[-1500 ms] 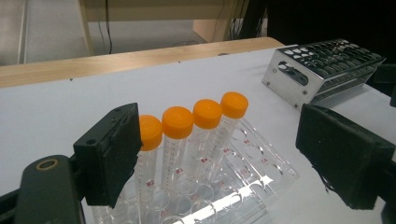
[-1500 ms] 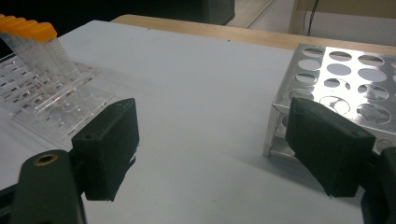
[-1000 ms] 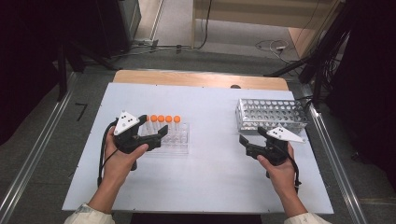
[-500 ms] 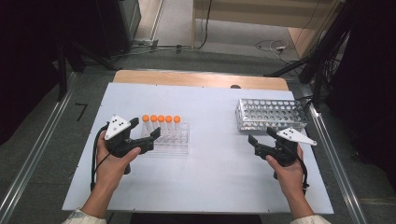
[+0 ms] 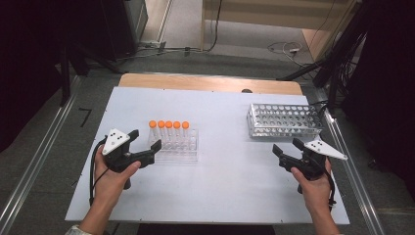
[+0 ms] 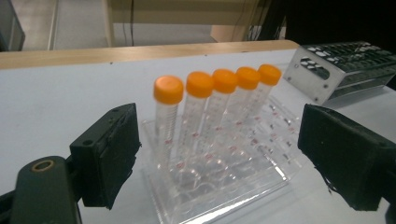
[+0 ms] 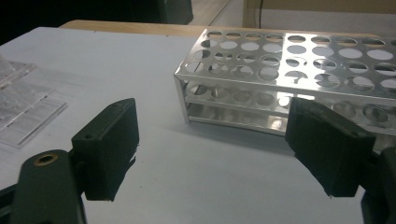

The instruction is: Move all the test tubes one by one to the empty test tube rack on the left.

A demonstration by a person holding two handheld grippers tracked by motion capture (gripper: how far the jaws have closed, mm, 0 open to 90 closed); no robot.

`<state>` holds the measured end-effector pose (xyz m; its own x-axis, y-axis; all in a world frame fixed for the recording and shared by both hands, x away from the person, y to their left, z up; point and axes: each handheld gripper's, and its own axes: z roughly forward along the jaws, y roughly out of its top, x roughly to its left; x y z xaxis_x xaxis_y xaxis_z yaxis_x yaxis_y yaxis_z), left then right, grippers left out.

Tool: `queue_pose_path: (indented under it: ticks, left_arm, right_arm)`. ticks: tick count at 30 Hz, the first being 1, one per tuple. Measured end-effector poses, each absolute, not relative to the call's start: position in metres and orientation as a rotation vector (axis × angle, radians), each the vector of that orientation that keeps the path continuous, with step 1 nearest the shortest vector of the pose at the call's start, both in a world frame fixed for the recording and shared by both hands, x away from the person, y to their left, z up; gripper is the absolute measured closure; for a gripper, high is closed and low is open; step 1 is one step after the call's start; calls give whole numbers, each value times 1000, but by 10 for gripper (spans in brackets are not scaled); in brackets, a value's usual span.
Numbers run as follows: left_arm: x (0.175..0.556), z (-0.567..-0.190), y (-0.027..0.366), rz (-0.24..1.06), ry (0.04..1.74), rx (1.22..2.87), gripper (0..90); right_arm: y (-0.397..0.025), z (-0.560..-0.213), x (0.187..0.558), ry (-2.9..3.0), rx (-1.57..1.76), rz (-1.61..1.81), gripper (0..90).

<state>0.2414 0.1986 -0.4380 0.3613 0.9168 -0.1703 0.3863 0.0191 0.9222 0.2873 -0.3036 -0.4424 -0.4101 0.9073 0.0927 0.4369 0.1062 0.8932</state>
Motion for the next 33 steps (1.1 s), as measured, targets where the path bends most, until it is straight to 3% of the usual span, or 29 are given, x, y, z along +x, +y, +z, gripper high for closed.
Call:
queue_pose_path:
  ticks: [15,33]
  left_arm:
    - [227,-462,223,654,1268,1577,127]
    - [208,-480,250,695,1372,1578,126]
  right_arm:
    - [-322,-445,278,1861,1345,1220,158]
    - [-380,-459,262,1732,1492,1093,157]
